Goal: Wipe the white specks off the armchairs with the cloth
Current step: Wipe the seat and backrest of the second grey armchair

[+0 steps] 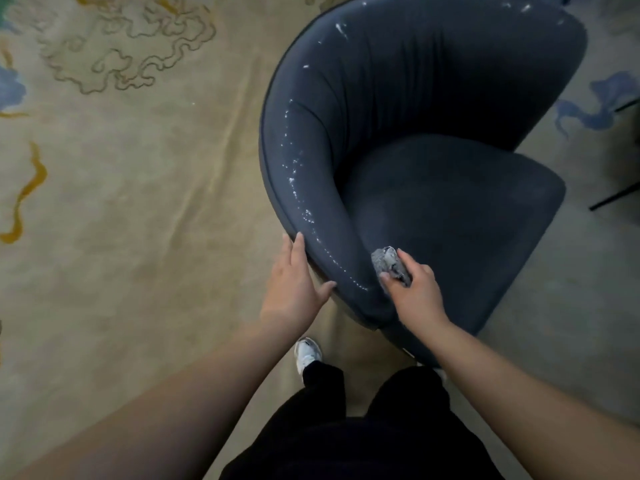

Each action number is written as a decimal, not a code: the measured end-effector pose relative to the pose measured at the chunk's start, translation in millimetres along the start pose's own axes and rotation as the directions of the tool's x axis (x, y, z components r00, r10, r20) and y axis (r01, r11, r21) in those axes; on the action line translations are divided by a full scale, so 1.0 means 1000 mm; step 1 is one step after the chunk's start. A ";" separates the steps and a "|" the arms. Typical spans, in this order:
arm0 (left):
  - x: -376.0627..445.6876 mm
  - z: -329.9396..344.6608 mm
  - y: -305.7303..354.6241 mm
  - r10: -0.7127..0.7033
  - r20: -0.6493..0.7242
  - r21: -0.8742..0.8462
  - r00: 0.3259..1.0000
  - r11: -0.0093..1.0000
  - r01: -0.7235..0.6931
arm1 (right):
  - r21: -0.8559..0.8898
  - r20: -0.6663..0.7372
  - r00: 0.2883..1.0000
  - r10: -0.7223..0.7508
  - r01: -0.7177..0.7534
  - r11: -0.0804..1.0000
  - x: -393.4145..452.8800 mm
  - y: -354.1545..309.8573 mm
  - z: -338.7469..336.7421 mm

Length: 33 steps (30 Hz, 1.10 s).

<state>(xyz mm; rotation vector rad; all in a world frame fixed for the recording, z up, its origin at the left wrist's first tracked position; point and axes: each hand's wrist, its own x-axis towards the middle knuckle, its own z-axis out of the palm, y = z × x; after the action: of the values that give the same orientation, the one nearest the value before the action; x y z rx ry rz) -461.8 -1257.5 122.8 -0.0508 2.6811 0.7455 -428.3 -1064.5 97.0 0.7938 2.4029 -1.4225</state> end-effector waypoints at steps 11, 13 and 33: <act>0.007 0.007 -0.022 0.111 -0.101 -0.105 0.989 0.987 -0.121 | -0.017 -0.032 0.991 0.127 -0.128 0.992 0.009 0.019 0.029; 0.010 0.008 -0.023 0.122 -0.119 -0.107 0.985 0.985 -0.135 | -0.043 -0.045 0.991 0.129 -0.131 0.991 0.013 0.022 0.040; 0.033 -0.004 -0.024 0.013 -0.120 -0.338 0.993 0.939 -0.054 | -0.139 -0.137 0.951 -0.276 0.258 0.956 -0.011 0.040 0.044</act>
<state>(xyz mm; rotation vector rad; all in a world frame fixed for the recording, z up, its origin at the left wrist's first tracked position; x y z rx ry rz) -490.6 -1278.1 103.3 -0.1402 2.6321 1.2478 -399.2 -1091.2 50.3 0.5867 2.7751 -1.3333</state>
